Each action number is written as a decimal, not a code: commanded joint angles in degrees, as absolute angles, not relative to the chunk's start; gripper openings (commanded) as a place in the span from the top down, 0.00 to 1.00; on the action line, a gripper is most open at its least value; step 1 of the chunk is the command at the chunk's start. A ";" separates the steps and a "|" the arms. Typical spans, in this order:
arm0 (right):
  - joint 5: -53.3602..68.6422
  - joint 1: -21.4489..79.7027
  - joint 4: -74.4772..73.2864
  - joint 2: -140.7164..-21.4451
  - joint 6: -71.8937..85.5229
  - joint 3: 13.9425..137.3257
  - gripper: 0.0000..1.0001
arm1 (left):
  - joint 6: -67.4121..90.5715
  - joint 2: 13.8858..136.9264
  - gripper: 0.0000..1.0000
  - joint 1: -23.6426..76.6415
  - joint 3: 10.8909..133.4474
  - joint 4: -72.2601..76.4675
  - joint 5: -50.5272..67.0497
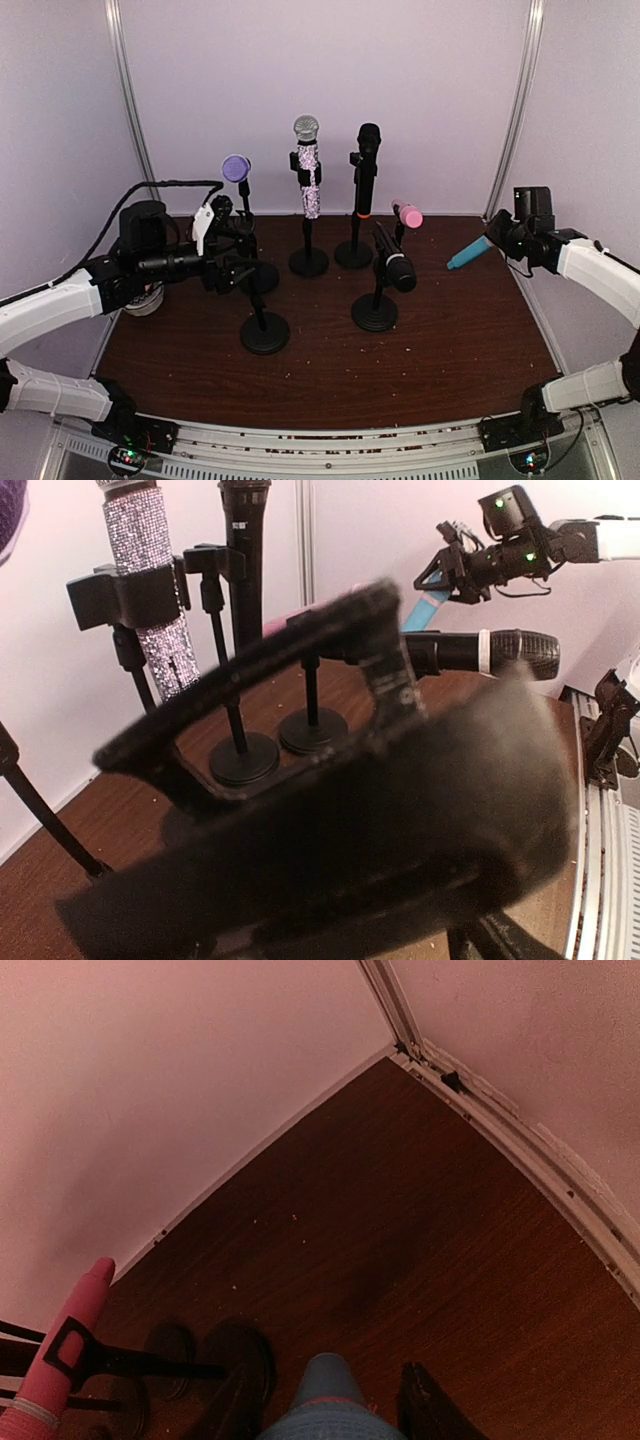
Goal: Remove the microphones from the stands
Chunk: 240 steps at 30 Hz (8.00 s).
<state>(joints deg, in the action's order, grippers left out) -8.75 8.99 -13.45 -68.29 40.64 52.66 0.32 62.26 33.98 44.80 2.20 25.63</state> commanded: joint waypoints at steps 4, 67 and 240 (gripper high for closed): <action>13.77 1.95 -16.87 -78.72 46.09 56.33 1.00 | -1.30 60.39 0.18 32.86 47.01 0.53 28.43; -4.10 19.60 -23.28 -76.01 41.20 63.62 0.34 | -6.17 57.54 0.05 20.06 54.89 -21.53 35.72; -26.37 68.20 -26.84 -64.22 29.25 75.85 0.26 | -0.82 75.81 0.44 33.47 45.62 7.49 23.86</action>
<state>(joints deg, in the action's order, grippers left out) -23.44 67.66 -26.41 -65.95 30.11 76.34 -3.31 74.37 33.43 46.61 -1.74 24.60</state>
